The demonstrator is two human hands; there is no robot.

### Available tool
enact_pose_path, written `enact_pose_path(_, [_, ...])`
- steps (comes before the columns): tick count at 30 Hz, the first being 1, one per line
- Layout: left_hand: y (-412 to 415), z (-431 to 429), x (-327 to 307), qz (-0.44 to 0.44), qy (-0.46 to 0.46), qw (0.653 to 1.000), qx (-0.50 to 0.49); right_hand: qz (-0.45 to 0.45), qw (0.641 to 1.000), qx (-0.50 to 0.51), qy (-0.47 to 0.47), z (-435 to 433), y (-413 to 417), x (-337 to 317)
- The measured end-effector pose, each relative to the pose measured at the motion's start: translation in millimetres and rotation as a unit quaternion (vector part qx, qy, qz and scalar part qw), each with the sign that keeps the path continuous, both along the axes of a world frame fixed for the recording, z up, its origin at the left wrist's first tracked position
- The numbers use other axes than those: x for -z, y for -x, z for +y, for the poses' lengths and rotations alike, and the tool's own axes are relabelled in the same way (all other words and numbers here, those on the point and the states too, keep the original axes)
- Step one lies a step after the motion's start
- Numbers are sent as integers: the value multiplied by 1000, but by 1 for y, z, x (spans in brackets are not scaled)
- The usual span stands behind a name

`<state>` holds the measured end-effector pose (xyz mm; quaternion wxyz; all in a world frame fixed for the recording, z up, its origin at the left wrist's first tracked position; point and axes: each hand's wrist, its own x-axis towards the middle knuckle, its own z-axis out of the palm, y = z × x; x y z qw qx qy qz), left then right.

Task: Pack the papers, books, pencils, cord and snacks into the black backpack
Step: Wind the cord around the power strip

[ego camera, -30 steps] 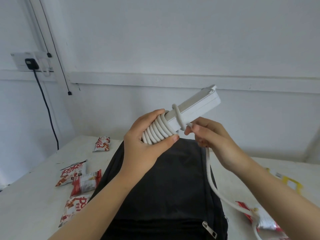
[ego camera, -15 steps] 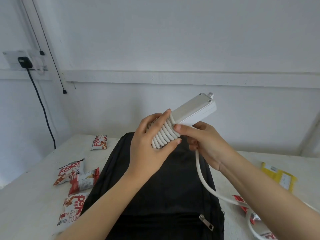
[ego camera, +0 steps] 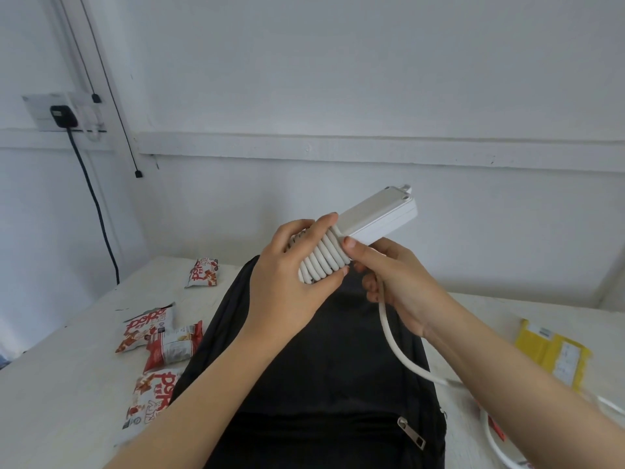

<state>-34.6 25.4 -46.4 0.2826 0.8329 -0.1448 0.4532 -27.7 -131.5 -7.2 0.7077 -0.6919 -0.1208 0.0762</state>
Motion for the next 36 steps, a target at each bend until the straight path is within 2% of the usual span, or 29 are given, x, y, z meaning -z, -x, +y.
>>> enact_pose_path(5, [-2, 9, -5, -15, -7, 1000, 4, 7, 998, 14, 66, 1, 1, -1])
enact_pose_path(8, [-5, 17, -10, -23, 8, 1000, -12, 0, 979, -5, 204, -6, 5, 2])
enact_pose_path(10, [-9, 25, -13, -20, 20, 999, -37, -73, 948, -7, 311, -11, 6, 7])
enact_pose_path(12, [-13, 30, -14, -13, 14, 998, -60, -181, 900, 29, 395, -14, 8, 5])
enact_pose_path(16, [-19, 26, -13, 5, 18, 998, -53, -332, 795, 84, 501, -16, 17, -8])
enact_pose_path(18, [-21, 21, -13, 8, 11, 998, -54, -365, 765, 84, 524, -15, 20, -13])
enact_pose_path(20, [-24, 17, -15, 12, 8, 999, -53, -383, 752, 75, 532, -14, 23, -17])
enact_pose_path(28, [-35, 11, -12, 26, -8, 999, -47, -397, 724, 43, 563, -21, 27, -28])
enact_pose_path(34, [-36, 23, -11, 20, -15, 997, -69, -373, 728, 80, 570, -36, 22, -18])
enact_pose_path(36, [-36, 28, -12, 19, -18, 997, -77, -351, 708, 118, 601, -42, 18, -12])
